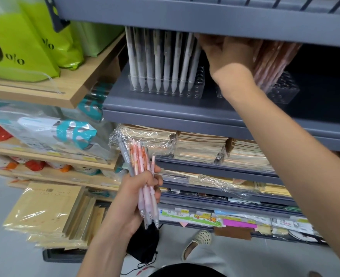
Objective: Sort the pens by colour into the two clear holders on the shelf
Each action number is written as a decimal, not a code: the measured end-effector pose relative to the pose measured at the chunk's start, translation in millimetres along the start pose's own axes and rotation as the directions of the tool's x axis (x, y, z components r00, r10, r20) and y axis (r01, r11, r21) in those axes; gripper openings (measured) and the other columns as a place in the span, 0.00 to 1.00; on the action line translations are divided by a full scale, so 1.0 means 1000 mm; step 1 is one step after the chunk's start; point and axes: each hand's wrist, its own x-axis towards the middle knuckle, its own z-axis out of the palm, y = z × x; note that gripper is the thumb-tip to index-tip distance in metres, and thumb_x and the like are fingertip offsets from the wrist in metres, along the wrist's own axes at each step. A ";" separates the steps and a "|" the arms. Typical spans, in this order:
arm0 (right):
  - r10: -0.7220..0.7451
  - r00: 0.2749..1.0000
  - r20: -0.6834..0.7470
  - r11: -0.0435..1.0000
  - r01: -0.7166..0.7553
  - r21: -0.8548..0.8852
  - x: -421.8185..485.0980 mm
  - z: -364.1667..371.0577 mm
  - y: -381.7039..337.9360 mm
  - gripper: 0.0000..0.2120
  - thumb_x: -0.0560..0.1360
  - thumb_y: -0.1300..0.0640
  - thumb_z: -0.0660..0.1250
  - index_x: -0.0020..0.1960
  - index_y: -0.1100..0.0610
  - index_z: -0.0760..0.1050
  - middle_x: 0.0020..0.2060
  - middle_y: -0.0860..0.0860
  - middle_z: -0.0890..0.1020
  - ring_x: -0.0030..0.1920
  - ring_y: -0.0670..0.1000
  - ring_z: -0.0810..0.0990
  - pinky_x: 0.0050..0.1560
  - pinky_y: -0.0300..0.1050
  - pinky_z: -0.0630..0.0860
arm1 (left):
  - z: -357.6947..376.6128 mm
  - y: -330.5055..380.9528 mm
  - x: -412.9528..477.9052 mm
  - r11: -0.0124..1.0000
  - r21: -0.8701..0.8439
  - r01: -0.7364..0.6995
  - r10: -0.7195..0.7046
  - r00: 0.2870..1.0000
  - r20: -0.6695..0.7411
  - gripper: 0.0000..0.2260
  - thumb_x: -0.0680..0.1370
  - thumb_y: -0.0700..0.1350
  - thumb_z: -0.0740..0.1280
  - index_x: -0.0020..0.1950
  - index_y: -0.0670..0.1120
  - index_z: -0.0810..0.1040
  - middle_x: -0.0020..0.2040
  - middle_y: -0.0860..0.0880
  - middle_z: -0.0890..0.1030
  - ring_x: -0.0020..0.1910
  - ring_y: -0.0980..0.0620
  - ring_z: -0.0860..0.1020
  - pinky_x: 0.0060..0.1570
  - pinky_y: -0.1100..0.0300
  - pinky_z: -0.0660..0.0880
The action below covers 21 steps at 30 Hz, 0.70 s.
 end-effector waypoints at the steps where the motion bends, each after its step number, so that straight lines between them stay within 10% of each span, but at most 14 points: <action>1: 0.013 1.000 -0.006 0.999 -0.013 0.037 0.002 0.003 0.000 0.25 0.79 0.39 0.61 0.67 0.56 0.72 0.58 0.56 0.80 0.53 0.53 0.78 0.44 0.34 0.63 | -0.001 0.000 0.000 1.000 -0.002 -0.001 0.001 1.000 0.000 0.14 0.62 0.34 0.64 0.46 0.38 0.78 0.34 0.45 0.76 0.26 0.53 0.71 0.23 0.64 0.71; 9: -0.035 0.998 -0.054 0.996 0.039 0.078 0.000 0.015 0.011 0.21 0.75 0.38 0.66 0.55 0.56 0.79 0.43 0.48 0.81 0.44 0.49 0.79 0.41 0.34 0.66 | -0.005 -0.004 -0.004 1.000 -0.008 0.003 -0.003 1.000 -0.014 0.14 0.62 0.35 0.64 0.46 0.39 0.79 0.33 0.45 0.76 0.26 0.54 0.71 0.23 0.64 0.70; 21: -0.154 0.988 -0.023 0.988 0.154 -0.021 -0.004 0.012 0.009 0.22 0.78 0.39 0.62 0.61 0.55 0.77 0.51 0.53 0.83 0.47 0.53 0.80 0.42 0.34 0.65 | -0.004 -0.013 -0.014 1.000 0.006 0.008 -0.007 1.000 -0.030 0.14 0.62 0.35 0.65 0.47 0.39 0.79 0.35 0.45 0.76 0.26 0.53 0.71 0.23 0.63 0.70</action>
